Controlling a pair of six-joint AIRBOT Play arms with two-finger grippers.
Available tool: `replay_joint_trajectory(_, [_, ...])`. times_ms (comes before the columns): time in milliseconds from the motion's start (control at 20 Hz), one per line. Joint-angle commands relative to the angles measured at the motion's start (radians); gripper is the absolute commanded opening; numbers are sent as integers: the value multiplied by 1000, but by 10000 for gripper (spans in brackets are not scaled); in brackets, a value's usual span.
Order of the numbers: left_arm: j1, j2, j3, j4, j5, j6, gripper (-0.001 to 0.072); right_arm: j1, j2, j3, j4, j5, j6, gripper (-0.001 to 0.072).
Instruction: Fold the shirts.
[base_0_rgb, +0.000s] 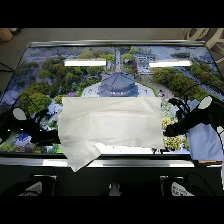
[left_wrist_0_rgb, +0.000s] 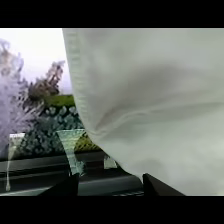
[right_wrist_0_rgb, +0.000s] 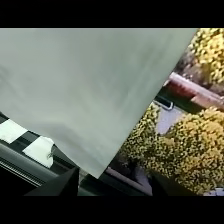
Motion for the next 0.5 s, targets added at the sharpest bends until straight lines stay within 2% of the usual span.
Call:
replay_joint_trajectory(0, [1,65,-166,-100,103,21,470,-5,45,-76,6,-26,-21,473])
replay_joint_trajectory(200, [-11,23,-197,-133,178,22,470,-5,43,-78,-2,-48,-21,521])
replay_joint_trajectory(300, [-32,-3,-197,-140,182,29,467,-4,43,-113,2,-78,-18,636])
replay_joint_trajectory(400, [-63,-23,-197,-140,198,28,459,-5,43,-163,23,-114,-17,644])
replay_joint_trajectory(450, [-78,-27,-197,-140,206,21,398,-4,43,-187,35,-128,-18,650])
